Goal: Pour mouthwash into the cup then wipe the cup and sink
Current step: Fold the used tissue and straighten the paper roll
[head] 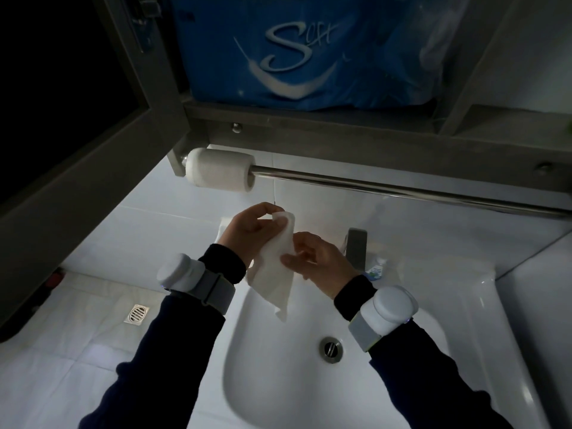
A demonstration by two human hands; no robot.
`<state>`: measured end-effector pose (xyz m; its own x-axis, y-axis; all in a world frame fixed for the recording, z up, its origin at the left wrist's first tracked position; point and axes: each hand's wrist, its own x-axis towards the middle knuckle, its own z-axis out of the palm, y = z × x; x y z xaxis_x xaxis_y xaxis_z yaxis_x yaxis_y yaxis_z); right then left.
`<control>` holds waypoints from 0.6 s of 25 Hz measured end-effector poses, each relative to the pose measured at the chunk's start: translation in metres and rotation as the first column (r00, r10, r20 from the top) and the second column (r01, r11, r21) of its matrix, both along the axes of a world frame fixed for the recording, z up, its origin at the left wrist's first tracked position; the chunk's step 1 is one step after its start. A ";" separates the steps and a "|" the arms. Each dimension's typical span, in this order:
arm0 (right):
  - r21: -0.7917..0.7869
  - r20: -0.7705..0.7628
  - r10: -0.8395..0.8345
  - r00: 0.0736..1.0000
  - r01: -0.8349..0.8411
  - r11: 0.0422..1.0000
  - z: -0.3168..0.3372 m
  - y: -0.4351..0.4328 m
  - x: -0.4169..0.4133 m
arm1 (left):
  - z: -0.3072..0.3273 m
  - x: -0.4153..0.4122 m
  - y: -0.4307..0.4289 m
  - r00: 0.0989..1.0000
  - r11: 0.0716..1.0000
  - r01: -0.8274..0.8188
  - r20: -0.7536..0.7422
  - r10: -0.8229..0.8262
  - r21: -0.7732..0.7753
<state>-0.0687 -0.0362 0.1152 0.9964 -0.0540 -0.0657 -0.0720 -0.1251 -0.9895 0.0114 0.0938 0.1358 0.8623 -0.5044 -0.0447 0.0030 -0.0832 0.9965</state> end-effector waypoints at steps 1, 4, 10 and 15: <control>-0.015 0.007 -0.003 1.000 0.004 1.000 0.001 -0.001 0.000 | 0.002 0.000 -0.001 1.000 1.000 0.016 -0.017 -0.016 -0.002; -0.060 0.015 -0.099 0.995 0.100 0.993 0.003 -0.006 0.002 | -0.002 0.003 -0.003 0.996 0.995 -0.092 -0.023 0.091 -0.043; 0.007 0.045 -0.358 0.932 0.358 0.934 0.021 -0.017 0.010 | -0.006 -0.012 -0.007 0.959 0.975 -0.218 -0.178 0.221 0.037; 0.148 0.082 -0.469 0.880 0.454 0.878 0.039 -0.021 0.021 | 0.005 -0.019 -0.012 0.988 0.961 -0.124 -0.056 0.142 0.245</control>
